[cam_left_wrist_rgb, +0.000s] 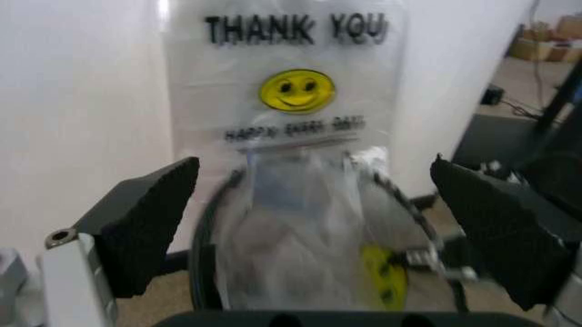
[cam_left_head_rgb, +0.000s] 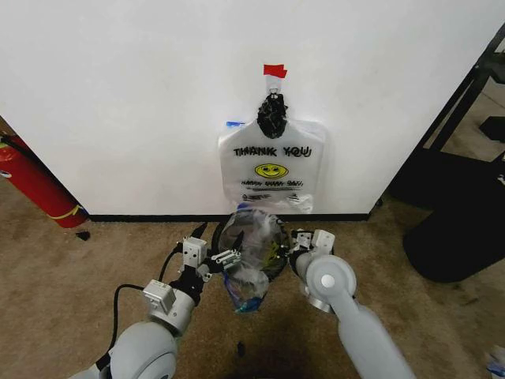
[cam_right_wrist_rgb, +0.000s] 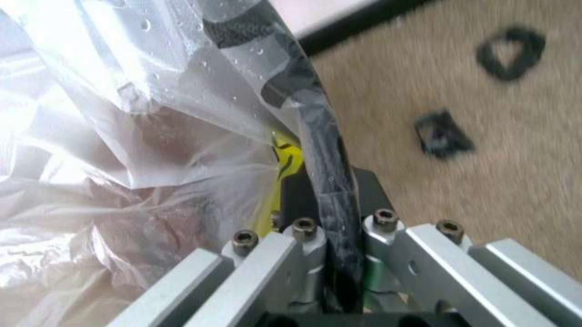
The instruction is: Pick up the garbage bag from the wall and place it over the trash bin.
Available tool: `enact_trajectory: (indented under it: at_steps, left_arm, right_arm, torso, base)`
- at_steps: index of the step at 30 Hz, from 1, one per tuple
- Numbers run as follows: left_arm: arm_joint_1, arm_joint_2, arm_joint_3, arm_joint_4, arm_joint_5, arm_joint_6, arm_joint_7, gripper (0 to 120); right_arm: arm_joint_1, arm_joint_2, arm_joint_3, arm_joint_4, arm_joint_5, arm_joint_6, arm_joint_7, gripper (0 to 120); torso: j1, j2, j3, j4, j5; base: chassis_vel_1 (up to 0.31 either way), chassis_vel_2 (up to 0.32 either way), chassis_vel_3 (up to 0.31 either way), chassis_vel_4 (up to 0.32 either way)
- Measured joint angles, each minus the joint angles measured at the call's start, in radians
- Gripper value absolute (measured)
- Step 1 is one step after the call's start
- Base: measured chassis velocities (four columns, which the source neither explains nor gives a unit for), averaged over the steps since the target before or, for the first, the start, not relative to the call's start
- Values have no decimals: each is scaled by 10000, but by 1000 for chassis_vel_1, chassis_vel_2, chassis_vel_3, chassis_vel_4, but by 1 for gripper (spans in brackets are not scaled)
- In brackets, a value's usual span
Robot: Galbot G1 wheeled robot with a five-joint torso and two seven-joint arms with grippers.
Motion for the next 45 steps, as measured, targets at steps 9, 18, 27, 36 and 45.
enact_trajectory:
  at_steps: [9,18,27,36,45]
  left_arm:
    - [-521,742,248,-709,-1395,1232,29,100]
    - [-938,917,530,-639,-1630,2840,-839,100]
    - [-1012,712,650,-609,-2337,3083,-1061,93]
    - [-1208,570,879,-242,-2338,3013,-1287,86]
    - [-1236,512,905,-111,-2469,3014,-1456,73]
  right_arm:
    - [-895,97,468,712,-850,215,-921,0]
    - [-1397,46,642,969,-1397,219,-1324,0]
    - [-1322,118,564,928,-1431,200,-1352,0]
    - [-1346,181,537,931,-1417,194,-1313,0]
    - [-1331,124,518,1022,-1361,194,-1273,0]
  torso:
    - [0,0,0,-2,1]
    - [0,0,0,-1,1]
    - [0,1,0,1,1]
    - [1,0,0,-1,1]
    - [1,0,0,-1,1]
  base:
    - [0,0,0,0]
    - [0,0,0,0]
    - [0,0,0,0]
    - [0,0,0,0]
    - [0,0,0,0]
